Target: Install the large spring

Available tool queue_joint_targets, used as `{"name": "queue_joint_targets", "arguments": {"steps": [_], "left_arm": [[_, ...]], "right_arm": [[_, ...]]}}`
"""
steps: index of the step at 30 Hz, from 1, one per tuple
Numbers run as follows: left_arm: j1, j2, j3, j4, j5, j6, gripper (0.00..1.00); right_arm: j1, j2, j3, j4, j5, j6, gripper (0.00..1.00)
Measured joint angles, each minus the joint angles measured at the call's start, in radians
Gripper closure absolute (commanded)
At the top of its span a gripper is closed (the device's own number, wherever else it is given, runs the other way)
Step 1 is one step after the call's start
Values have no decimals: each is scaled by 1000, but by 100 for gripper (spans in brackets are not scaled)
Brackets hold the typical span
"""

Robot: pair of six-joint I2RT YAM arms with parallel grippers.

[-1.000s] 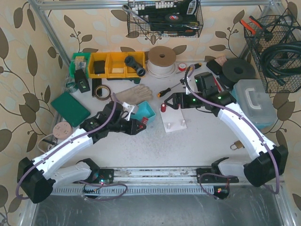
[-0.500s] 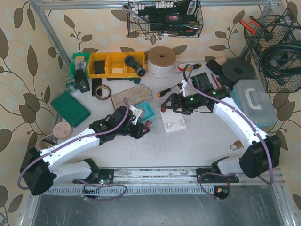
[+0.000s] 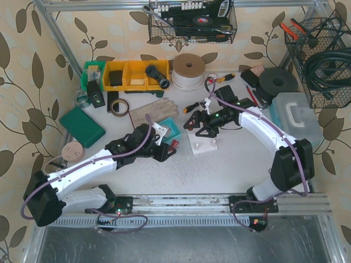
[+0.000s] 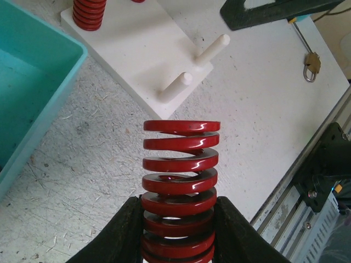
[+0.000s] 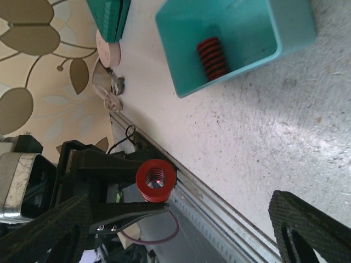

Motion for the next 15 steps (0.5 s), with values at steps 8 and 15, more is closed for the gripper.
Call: {"name": "queue_joint_targets", "arguments": {"steps": [8, 15], "left_arm": [[-41, 2, 0, -1, -23, 7, 100], [-55, 5, 0, -1, -45, 8, 100]], "right_arm": [[64, 107, 25, 10, -106, -5, 17], [90, 158, 26, 15, -183, -27, 24]]}}
